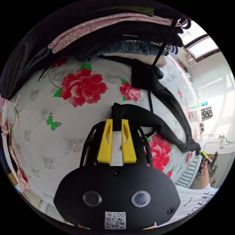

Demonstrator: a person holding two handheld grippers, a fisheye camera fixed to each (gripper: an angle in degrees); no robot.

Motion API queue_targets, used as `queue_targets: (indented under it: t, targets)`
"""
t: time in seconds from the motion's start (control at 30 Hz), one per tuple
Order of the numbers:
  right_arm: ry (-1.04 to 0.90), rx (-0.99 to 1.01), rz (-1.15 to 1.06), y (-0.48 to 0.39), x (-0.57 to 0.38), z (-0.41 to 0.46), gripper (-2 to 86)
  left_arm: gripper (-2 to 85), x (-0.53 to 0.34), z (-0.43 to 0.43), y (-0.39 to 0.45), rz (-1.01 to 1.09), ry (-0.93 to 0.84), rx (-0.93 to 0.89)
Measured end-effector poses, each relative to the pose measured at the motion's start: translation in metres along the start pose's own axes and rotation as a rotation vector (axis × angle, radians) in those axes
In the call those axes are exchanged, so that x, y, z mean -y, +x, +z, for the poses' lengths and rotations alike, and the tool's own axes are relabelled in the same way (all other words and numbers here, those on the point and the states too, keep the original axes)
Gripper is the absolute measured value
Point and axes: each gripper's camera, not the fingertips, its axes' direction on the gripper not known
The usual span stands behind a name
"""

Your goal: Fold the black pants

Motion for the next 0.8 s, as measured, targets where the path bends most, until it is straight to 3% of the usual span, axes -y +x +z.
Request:
queue_targets:
  t: [0.2,0.4,0.47,0.63,0.73,0.8]
  targets:
    - [0.061,0.022,0.014,0.017,0.014,-0.018,-0.2,-0.7,0.004,-0.056,-0.024,-0.080,0.156,-0.258]
    - [0.236,0.155,-0.050,0.025,0.003,-0.065,-0.2,-0.7,-0.057,-0.187,-0.051,-0.001,0.224,-0.327]
    - [0.251,0.224,-0.161,0.014,-0.011,-0.074,-0.2,-0.5,-0.087,-0.221,-0.061,0.006,0.218,-0.300]
    - [0.019,0.292,-0.377,-0.022,-0.058,-0.038,-0.1,1.6,-0.159,-0.245,-0.100,-0.191,0.143,-0.145]
    - [-0.173,0.236,-0.365,-0.035,-0.090,0.010,0.0,7.4,-0.187,-0.224,-0.115,-0.296,0.145,-0.096]
    - [-0.191,0.184,-0.350,-0.040,-0.106,0.022,0.3,8.9,-0.200,-0.194,-0.114,-0.328,0.118,-0.065]
